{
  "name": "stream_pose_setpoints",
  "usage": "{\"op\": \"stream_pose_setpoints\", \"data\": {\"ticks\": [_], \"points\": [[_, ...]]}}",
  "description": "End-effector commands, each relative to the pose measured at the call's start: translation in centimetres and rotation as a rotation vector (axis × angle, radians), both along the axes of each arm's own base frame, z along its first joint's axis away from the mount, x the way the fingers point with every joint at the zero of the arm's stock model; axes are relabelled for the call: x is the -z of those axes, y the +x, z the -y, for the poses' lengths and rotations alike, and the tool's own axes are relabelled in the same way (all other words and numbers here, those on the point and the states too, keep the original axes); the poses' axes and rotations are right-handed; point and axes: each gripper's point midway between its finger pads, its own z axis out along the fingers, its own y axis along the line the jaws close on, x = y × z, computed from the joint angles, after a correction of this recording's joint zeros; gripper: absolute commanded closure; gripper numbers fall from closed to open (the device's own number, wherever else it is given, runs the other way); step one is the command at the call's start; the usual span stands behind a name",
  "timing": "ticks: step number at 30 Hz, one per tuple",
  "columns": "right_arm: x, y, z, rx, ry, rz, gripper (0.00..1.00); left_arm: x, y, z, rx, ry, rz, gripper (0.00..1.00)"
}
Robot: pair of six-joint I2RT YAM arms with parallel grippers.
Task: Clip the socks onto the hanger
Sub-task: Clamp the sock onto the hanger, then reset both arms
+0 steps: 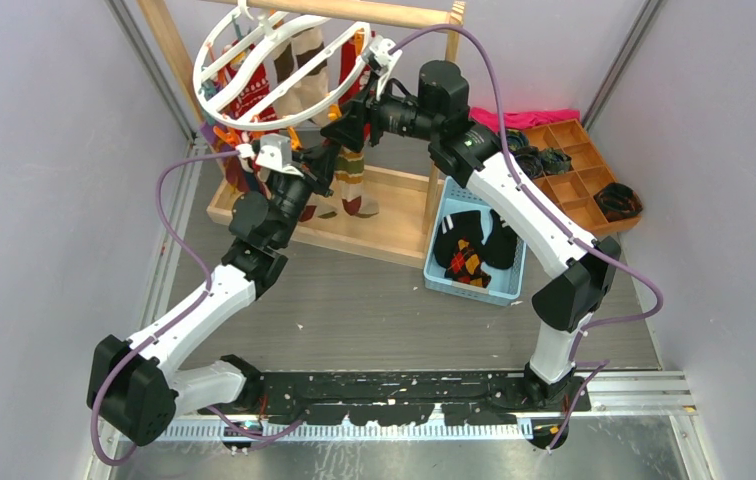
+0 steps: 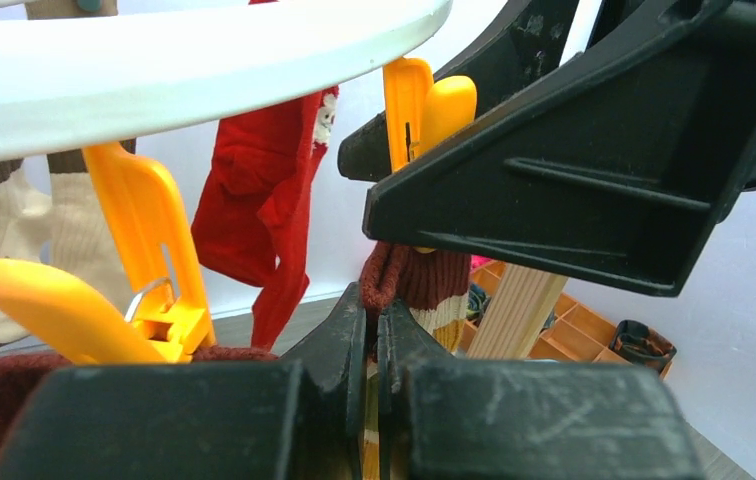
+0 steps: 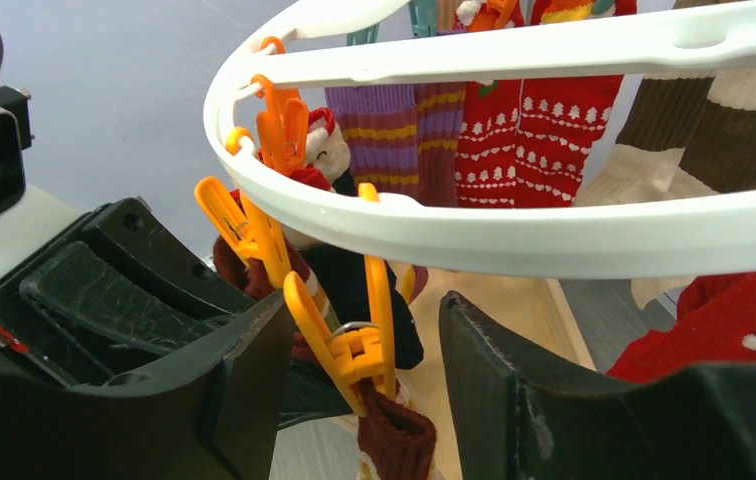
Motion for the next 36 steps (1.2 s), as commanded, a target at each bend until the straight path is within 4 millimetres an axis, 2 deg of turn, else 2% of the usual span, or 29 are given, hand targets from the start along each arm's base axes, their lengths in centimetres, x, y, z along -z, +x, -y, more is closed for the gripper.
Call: {"op": "stream_pose_setpoints", "data": {"ticks": [1,7,9,13,21,24,29,33,36], "points": [[-4.1,-2.0,1.7,-0.003,0.054,0.065,0.38,-4.1,-1.0,-0.4,0.015,-0.059,0.090,1.00],[-4.5,-2.5,2.5,0.004,0.045,0.067,0.24,-4.3,-1.0,-0.7,0.010,-0.074,0.082,0.99],[-4.4,-2.7,2.9,0.003,0.031,0.069,0.20,-4.5,-1.1,-0.9,0.007,-0.089,0.073,0.88],[-4.3,-3.4,3.7,-0.007,0.007,0.070,0.14,-4.9,-1.6,-1.1,0.012,-0.103,0.066,0.76],[-2.1,-5.4,5.5,-0.050,-0.090,0.062,0.06,-4.8,-3.7,-2.2,0.026,-0.106,0.010,0.49],[-1.1,-6.9,6.5,-0.094,-0.144,0.050,0.05,-4.4,-5.2,-2.6,0.043,-0.091,-0.014,0.42],[2.6,-11.9,9.0,-0.252,-0.321,0.031,0.05,-3.3,-8.7,-3.4,0.096,-0.038,-0.046,0.29],[4.3,-13.9,11.7,-0.245,-0.438,0.017,0.03,-1.8,-11.8,-3.5,0.169,0.018,-0.070,0.22],[5.7,-14.9,14.4,-0.186,-0.536,-0.019,0.00,0.1,-13.5,-3.8,0.206,0.056,-0.119,0.19]]}}
